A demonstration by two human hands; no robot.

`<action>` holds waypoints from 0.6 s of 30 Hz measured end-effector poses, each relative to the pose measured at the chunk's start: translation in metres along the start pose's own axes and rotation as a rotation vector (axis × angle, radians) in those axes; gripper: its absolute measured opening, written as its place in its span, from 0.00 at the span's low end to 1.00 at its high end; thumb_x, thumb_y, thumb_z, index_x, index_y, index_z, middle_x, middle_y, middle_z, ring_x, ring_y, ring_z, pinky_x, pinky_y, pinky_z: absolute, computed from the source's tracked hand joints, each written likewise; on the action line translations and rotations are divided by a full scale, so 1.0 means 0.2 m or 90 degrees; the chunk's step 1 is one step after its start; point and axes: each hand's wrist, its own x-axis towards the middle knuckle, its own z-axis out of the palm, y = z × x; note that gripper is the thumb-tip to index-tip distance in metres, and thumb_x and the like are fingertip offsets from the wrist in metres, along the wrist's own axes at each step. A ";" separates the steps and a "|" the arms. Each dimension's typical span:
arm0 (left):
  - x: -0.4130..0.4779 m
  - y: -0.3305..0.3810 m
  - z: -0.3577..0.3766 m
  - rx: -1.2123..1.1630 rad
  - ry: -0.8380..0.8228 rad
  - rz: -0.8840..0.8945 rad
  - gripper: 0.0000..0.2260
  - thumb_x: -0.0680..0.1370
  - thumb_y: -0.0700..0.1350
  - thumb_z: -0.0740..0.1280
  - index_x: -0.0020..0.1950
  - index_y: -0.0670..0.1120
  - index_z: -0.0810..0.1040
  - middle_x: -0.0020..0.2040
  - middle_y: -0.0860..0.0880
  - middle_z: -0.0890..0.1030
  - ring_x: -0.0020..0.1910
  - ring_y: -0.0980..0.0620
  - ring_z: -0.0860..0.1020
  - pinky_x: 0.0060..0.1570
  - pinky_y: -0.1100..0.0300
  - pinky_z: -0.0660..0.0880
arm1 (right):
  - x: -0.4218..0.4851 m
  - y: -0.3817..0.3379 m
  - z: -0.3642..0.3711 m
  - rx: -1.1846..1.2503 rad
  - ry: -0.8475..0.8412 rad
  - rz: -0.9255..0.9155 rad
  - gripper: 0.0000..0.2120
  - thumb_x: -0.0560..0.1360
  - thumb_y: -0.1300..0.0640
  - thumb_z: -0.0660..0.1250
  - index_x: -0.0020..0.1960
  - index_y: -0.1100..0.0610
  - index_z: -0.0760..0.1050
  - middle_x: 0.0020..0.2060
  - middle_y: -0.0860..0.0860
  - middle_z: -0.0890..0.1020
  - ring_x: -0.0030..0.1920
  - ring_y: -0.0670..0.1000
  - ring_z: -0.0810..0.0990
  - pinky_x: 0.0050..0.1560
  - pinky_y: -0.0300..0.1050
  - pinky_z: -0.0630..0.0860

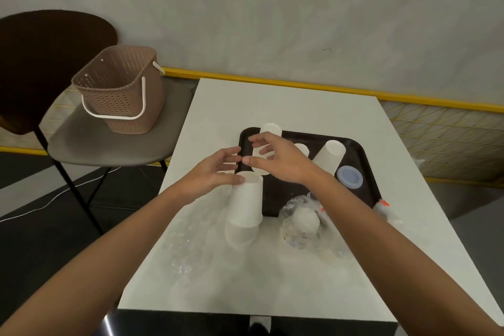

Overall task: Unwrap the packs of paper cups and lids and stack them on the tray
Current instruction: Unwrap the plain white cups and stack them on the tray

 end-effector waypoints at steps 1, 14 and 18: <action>-0.02 -0.02 0.01 0.015 -0.004 -0.015 0.42 0.59 0.56 0.75 0.72 0.53 0.65 0.64 0.54 0.75 0.63 0.56 0.73 0.60 0.62 0.70 | -0.02 0.00 0.01 -0.007 -0.006 0.011 0.27 0.71 0.43 0.70 0.67 0.50 0.68 0.58 0.45 0.75 0.55 0.45 0.74 0.55 0.40 0.73; -0.10 -0.12 0.15 0.092 0.015 -0.059 0.30 0.66 0.49 0.78 0.64 0.50 0.70 0.57 0.53 0.79 0.55 0.55 0.78 0.53 0.58 0.77 | -0.17 0.00 0.12 -0.038 -0.080 0.064 0.32 0.69 0.53 0.75 0.69 0.52 0.65 0.56 0.49 0.75 0.49 0.48 0.76 0.47 0.36 0.70; -0.09 -0.10 0.16 0.102 0.032 -0.046 0.31 0.62 0.53 0.78 0.62 0.51 0.72 0.56 0.54 0.80 0.54 0.54 0.79 0.53 0.55 0.78 | -0.18 0.00 0.12 -0.019 -0.072 0.055 0.31 0.69 0.54 0.75 0.69 0.52 0.65 0.52 0.47 0.74 0.49 0.47 0.76 0.46 0.36 0.70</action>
